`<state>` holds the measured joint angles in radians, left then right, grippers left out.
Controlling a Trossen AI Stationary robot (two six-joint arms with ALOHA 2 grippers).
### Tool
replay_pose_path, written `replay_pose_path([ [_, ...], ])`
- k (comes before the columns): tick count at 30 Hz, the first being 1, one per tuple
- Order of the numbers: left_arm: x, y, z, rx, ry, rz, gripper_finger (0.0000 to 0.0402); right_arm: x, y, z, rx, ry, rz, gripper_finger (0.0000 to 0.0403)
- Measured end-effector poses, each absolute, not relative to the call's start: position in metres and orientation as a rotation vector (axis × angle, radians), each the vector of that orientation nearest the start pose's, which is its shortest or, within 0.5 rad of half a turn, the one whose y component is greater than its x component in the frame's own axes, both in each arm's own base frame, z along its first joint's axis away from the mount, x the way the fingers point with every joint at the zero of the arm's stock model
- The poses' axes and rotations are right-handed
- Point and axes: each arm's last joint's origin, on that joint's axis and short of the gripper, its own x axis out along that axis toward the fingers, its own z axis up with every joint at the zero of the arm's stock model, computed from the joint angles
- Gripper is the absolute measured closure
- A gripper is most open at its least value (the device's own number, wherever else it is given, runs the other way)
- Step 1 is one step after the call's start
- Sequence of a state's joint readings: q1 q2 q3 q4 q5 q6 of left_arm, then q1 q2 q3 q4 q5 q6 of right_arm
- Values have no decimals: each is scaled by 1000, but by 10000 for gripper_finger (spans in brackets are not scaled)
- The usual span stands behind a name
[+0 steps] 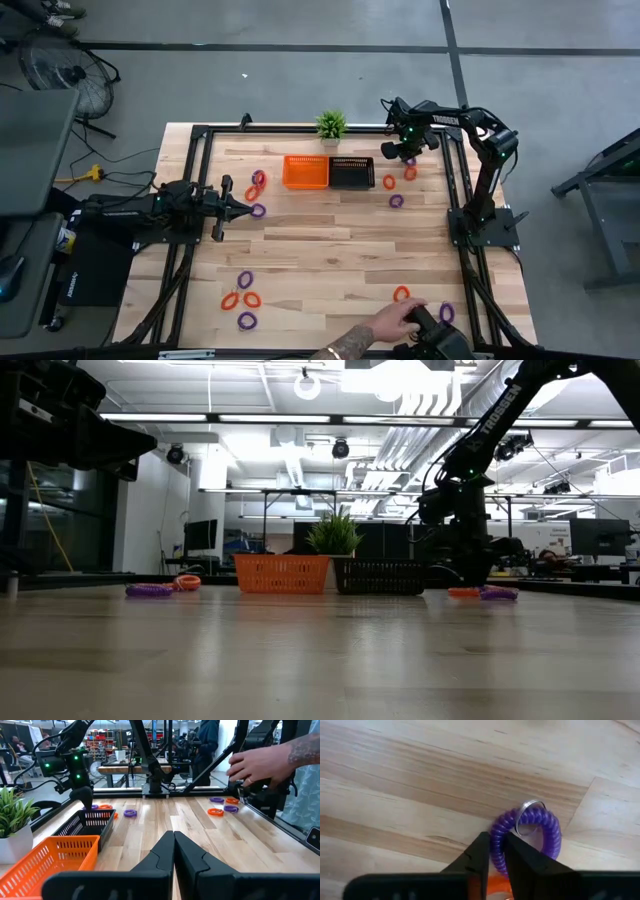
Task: Sort spring keychains into baskets
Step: Put the purple spring keychain into the black basket
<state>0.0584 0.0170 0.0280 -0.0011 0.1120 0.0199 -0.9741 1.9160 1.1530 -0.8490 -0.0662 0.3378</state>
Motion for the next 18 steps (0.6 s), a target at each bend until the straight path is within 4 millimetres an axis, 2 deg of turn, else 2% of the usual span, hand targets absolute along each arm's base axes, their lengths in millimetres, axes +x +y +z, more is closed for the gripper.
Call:
replay_pose_path([
  [7, 97, 2, 172, 21, -10, -53, 401, 182, -265, 141, 1035, 1309, -982, 386],
  [13, 97, 2, 172, 21, -10, -53, 401, 182, -261, 166, 984, 1238, -997, 386],
  [18, 97, 2, 172, 20, -10, -53, 401, 190, -247, 190, 929, 1177, -952, 388],
])
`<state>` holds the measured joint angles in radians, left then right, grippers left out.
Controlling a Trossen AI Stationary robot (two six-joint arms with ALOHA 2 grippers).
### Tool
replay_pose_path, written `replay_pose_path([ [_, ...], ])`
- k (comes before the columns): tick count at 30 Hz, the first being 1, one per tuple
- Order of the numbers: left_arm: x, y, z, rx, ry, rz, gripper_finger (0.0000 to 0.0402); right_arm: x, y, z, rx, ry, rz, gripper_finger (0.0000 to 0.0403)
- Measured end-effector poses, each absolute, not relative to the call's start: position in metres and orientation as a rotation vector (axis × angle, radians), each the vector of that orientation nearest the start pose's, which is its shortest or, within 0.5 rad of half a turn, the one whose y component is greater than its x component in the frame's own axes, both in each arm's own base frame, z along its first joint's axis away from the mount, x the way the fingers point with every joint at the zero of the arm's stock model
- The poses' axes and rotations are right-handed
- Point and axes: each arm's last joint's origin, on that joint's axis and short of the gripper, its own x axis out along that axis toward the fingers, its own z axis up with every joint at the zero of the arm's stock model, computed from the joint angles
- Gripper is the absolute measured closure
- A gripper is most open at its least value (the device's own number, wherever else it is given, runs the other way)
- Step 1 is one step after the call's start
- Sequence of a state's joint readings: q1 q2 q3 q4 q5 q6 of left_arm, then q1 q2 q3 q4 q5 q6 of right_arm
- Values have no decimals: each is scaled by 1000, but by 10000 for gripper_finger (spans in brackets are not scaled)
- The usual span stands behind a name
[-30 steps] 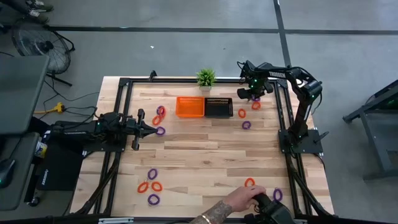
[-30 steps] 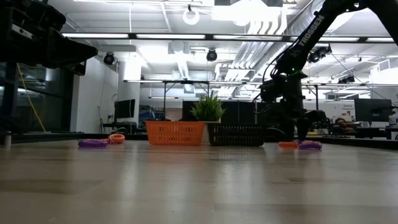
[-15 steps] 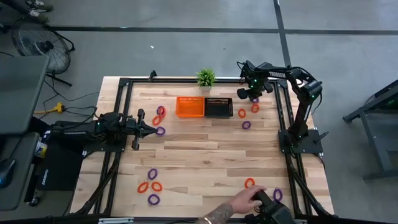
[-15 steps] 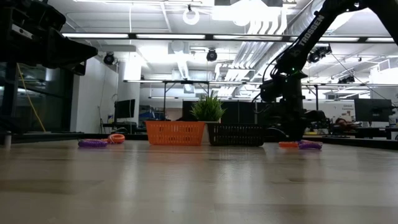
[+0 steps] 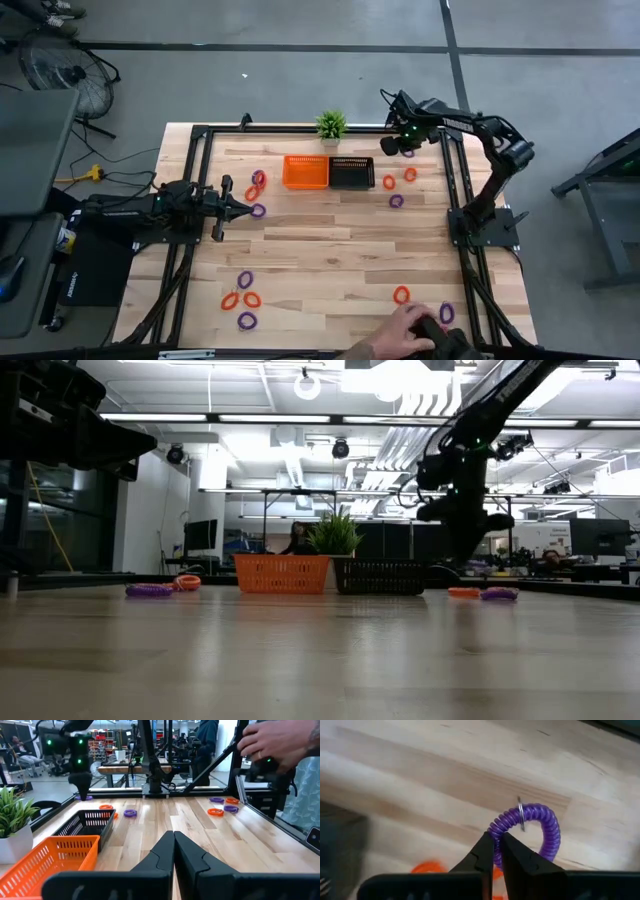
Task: Sort spring keychains into baskets
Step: Put the purple spring keychain into the black basket
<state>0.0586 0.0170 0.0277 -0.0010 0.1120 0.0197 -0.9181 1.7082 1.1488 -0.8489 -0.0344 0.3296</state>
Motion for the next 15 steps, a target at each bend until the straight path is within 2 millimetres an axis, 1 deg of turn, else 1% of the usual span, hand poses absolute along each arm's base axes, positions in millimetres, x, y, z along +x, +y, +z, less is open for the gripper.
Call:
replay_pose_path([
  [4, 97, 2, 172, 21, -10, -54, 401, 200, -230, 208, 883, 1138, -889, 385],
  [8, 97, 2, 172, 21, -10, -54, 401, 215, -211, 221, 816, 1115, -782, 386],
  [12, 97, 2, 172, 21, -11, -53, 401, 233, -193, 232, 729, 1099, -646, 386],
  [15, 97, 2, 172, 21, -10, -54, 401, 250, -184, 242, 655, 1089, -565, 381],
])
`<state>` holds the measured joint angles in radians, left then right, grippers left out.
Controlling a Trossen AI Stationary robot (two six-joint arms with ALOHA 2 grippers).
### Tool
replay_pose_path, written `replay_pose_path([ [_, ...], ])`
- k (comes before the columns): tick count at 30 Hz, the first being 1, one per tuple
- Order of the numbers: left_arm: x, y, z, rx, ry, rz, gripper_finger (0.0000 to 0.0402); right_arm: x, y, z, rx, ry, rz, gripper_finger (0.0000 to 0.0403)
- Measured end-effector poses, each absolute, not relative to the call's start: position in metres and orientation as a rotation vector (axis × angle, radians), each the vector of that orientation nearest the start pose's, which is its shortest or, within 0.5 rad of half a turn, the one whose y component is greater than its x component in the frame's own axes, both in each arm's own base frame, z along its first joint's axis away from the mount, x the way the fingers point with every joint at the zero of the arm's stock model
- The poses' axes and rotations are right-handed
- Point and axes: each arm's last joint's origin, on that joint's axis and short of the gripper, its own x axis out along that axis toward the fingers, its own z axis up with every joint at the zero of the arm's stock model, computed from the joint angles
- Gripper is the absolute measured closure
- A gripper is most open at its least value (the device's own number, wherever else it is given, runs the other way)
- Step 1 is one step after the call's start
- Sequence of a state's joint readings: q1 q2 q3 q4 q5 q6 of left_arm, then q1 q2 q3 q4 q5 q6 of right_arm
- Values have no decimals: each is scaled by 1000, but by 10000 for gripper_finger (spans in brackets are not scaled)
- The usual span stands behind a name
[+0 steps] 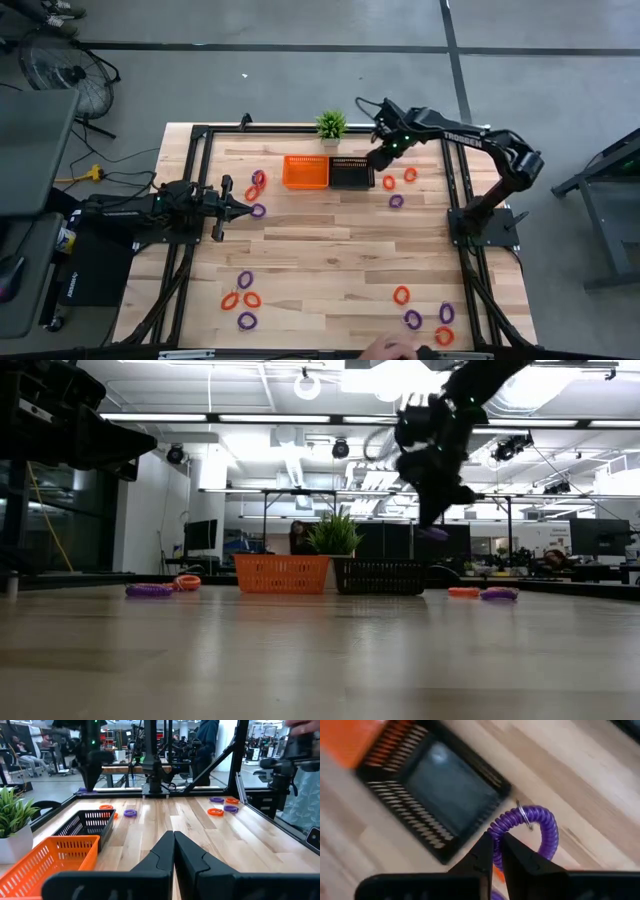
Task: Sort spring keychains into baskets
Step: Put the purple spring keychain into the black basket
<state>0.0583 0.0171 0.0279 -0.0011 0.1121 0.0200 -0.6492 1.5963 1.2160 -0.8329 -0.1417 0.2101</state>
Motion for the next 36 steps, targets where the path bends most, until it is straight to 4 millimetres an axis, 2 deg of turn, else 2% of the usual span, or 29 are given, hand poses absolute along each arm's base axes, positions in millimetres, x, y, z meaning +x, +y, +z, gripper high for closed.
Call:
replay_pose_path([
  [8, 97, 2, 172, 20, -10, -53, 401, 291, -170, 254, 458, 1162, -375, 381],
  [18, 97, 2, 172, 20, -10, -53, 401, 334, -169, 234, 318, 1366, -273, 377],
  [25, 97, 2, 172, 21, -10, -53, 401, 341, -167, 219, 271, 1451, -301, 372],
  [36, 97, 2, 172, 20, -10, -53, 401, 347, -166, 198, 339, 1510, -362, 371],
])
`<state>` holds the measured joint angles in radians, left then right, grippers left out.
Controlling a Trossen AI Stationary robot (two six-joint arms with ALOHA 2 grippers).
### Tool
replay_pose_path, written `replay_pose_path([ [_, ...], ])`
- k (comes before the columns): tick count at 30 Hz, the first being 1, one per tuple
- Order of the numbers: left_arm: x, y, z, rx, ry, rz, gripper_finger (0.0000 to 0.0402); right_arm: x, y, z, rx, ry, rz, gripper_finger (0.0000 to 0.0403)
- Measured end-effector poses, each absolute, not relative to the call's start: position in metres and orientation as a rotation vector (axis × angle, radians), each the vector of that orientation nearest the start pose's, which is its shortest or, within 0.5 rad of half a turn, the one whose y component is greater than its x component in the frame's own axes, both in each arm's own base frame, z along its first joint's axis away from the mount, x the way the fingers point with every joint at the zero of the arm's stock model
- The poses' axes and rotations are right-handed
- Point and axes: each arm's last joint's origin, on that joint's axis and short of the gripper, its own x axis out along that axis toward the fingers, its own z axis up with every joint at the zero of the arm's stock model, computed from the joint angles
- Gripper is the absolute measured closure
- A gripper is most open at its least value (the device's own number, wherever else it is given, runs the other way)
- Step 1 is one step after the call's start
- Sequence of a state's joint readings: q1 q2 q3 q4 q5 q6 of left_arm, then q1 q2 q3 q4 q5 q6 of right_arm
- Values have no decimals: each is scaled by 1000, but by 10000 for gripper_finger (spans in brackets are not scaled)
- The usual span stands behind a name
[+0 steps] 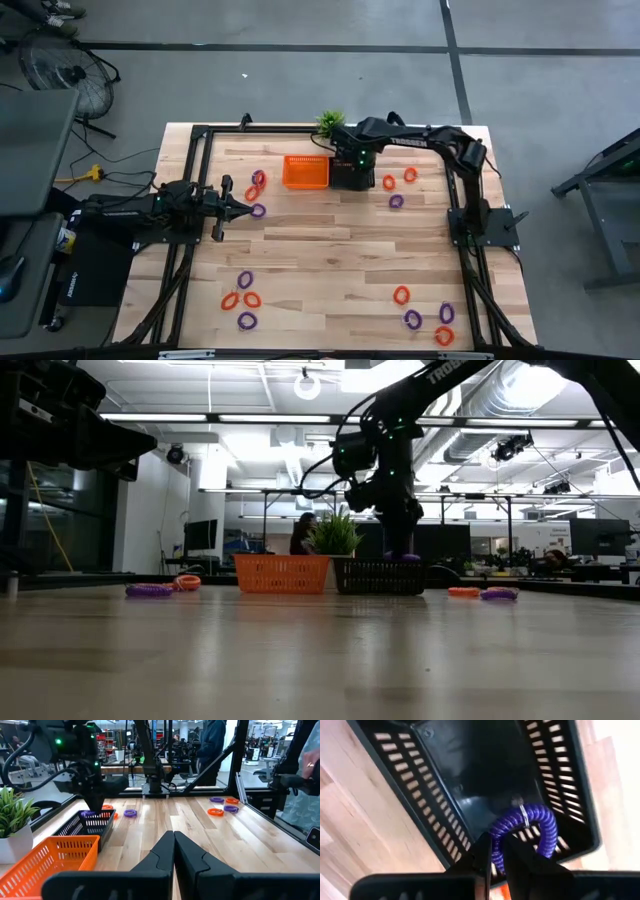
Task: Sort spring keychains into baskets
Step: Put the purple spring keychain into the black basket
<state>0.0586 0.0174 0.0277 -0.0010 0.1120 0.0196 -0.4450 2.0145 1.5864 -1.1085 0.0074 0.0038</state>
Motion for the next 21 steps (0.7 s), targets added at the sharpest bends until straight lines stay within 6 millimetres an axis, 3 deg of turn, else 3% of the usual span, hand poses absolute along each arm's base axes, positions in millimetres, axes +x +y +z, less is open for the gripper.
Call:
replay_pose_path([
  [7, 97, 2, 172, 21, -10, -53, 401, 347, -166, 198, 391, 1496, -417, 357],
  [21, 97, 2, 172, 21, -10, -53, 401, 344, -165, 202, 382, 1507, -427, 265],
])
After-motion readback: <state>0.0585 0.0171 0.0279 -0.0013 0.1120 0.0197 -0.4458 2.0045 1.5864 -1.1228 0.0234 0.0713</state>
